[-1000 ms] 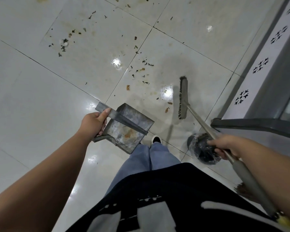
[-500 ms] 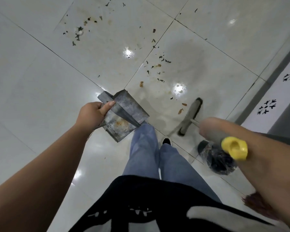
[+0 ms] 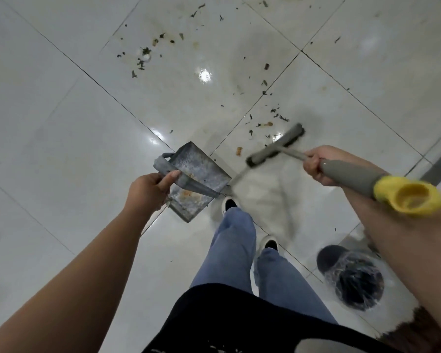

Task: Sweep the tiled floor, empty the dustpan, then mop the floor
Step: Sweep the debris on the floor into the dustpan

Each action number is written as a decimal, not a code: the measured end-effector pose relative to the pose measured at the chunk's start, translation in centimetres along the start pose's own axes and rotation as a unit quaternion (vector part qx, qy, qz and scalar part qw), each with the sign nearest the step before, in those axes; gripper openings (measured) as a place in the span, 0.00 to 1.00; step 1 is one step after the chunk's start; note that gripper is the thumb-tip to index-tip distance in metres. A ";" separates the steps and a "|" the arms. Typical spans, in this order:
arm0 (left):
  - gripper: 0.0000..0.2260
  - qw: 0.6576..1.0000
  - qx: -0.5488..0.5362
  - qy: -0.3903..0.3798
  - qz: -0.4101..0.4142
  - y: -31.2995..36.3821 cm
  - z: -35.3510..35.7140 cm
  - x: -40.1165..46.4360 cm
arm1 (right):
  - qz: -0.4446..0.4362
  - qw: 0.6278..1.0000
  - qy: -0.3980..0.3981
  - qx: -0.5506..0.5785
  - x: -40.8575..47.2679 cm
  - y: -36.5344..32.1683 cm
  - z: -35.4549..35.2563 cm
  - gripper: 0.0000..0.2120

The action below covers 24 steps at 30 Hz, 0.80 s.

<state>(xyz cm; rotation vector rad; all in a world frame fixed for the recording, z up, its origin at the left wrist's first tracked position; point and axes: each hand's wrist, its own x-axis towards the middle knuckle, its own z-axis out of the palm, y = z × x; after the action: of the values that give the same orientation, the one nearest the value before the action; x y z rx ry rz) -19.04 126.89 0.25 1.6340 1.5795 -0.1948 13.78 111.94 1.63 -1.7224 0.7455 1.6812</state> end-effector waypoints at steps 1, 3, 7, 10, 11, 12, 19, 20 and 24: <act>0.24 1.000 0.002 -0.007 -0.003 0.2 -0.2 0.2 | 0.009 1.000 -0.007 0.002 0.0 -1.0 0.5 0.17; 0.24 1.000 -0.013 -0.004 0.001 0.3 -1.1 1.3 | -0.010 1.000 -0.012 -0.009 -0.6 -2.9 2.0 0.17; 0.25 1.000 0.003 0.007 0.004 0.5 -3.0 2.1 | -0.059 0.973 0.038 -0.220 -1.5 -4.5 6.1 0.17; 0.25 0.999 0.030 0.016 0.000 0.7 -4.1 2.1 | -0.097 0.906 0.083 -0.403 -1.7 -1.8 7.2 0.17; 0.24 0.999 0.028 0.023 -0.006 0.7 -4.3 2.0 | -0.077 0.901 0.085 -0.419 -1.8 -0.7 7.0 0.17; 0.24 0.999 0.020 0.027 -0.018 0.7 -4.6 1.8 | -0.061 0.892 0.084 -0.440 -1.9 0.1 6.9 0.16; 0.24 0.996 0.029 0.055 -0.069 0.6 -5.6 1.1 | 0.008 0.857 -0.006 -0.515 -0.8 0.7 11.7 0.15; 0.24 0.995 0.035 0.059 -0.077 0.8 -5.7 1.1 | 0.017 0.851 -0.012 -0.525 -0.4 0.3 12.2 0.15; 0.24 0.989 0.031 0.090 -0.114 2.2 -6.8 2.5 | -0.033 0.796 0.000 -0.604 0.8 -4.8 11.1 0.17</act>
<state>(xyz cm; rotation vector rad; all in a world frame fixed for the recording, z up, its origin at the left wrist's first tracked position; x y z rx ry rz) -19.47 133.44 4.03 1.5518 1.9165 -0.2227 10.16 123.47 0.97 -2.4417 -0.6197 2.2817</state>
